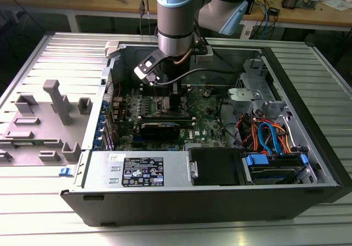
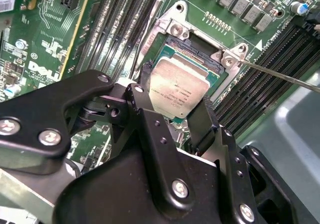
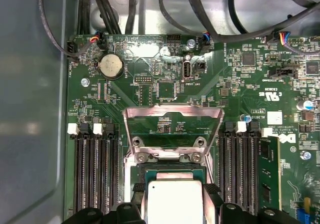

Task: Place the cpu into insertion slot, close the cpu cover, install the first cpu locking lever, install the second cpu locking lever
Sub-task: 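Place the cpu into insertion slot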

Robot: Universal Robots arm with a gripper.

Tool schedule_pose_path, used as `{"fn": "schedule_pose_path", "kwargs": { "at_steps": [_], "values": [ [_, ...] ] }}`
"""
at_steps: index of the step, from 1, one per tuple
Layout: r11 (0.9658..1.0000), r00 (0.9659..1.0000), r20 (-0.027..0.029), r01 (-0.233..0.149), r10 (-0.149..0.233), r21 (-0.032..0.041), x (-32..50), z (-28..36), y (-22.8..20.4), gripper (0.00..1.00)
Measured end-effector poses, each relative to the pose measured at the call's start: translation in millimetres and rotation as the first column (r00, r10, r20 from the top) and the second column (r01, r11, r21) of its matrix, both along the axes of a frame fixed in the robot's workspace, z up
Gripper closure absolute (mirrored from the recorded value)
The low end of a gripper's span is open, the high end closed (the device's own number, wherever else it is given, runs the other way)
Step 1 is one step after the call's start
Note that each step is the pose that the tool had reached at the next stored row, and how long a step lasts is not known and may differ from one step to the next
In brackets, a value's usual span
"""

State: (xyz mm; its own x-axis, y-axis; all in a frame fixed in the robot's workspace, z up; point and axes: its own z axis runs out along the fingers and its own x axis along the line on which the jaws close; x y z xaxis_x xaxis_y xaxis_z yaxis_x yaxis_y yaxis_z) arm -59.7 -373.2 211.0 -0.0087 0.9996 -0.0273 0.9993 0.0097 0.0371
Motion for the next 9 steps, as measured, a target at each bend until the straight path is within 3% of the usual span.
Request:
{"fn": "schedule_pose_path", "kwargs": {
  "at_steps": [9],
  "values": [
    [1.0, 1.0, -0.0001, -0.001, 0.001, -0.0001, -0.8, -6.3, 1.3, 0.46]
  ]
}}
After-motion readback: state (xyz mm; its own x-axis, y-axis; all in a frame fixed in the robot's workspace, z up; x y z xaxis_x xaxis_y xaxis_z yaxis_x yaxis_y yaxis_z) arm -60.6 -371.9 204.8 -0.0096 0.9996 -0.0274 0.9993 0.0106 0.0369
